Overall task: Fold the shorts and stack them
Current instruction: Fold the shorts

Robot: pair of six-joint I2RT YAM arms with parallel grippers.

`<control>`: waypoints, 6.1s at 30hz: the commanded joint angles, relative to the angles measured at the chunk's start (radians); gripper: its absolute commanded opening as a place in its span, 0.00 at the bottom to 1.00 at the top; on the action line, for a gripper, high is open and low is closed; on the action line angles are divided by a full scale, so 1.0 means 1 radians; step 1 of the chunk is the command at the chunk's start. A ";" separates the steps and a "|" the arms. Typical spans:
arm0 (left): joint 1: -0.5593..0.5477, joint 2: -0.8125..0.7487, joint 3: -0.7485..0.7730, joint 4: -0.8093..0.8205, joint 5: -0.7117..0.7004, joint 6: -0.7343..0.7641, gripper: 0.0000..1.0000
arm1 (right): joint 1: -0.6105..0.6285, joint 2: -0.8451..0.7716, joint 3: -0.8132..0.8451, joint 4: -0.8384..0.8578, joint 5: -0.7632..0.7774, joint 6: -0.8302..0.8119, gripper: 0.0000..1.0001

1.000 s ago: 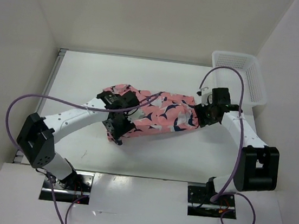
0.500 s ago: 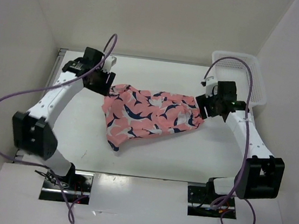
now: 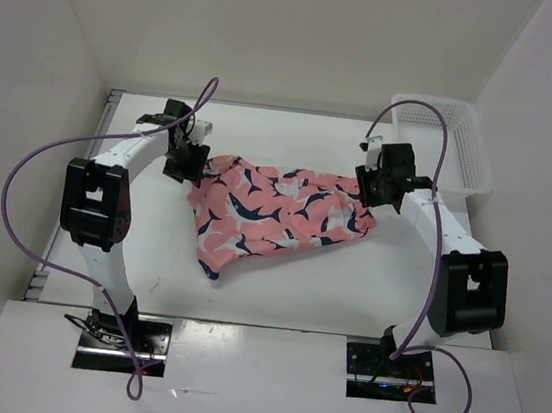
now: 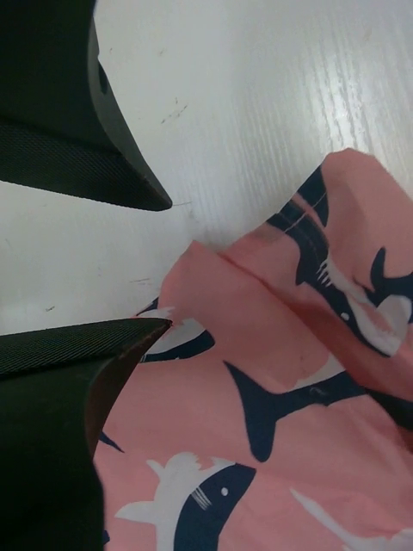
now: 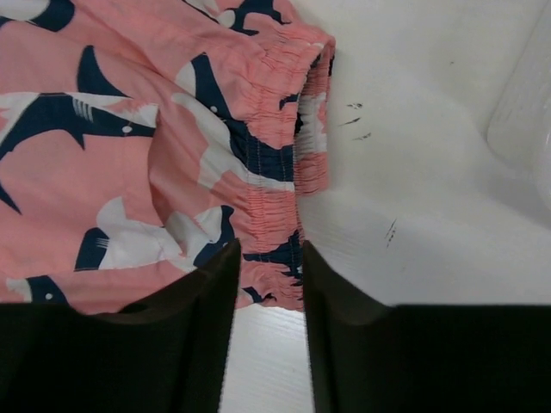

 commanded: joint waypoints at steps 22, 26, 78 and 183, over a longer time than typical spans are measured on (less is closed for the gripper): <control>0.027 0.150 -0.047 0.077 0.075 0.003 0.42 | 0.018 0.053 -0.066 0.088 0.052 0.050 0.29; 0.027 0.137 -0.047 0.066 0.087 0.003 0.27 | 0.018 0.053 -0.066 0.088 0.052 0.050 0.29; -0.021 0.364 0.844 -0.089 -0.131 0.003 0.91 | 0.027 0.130 0.070 0.099 0.003 0.116 0.50; -0.323 -0.212 -0.478 0.169 -0.193 0.003 0.66 | -0.205 0.184 -0.137 -0.074 -0.165 0.491 0.42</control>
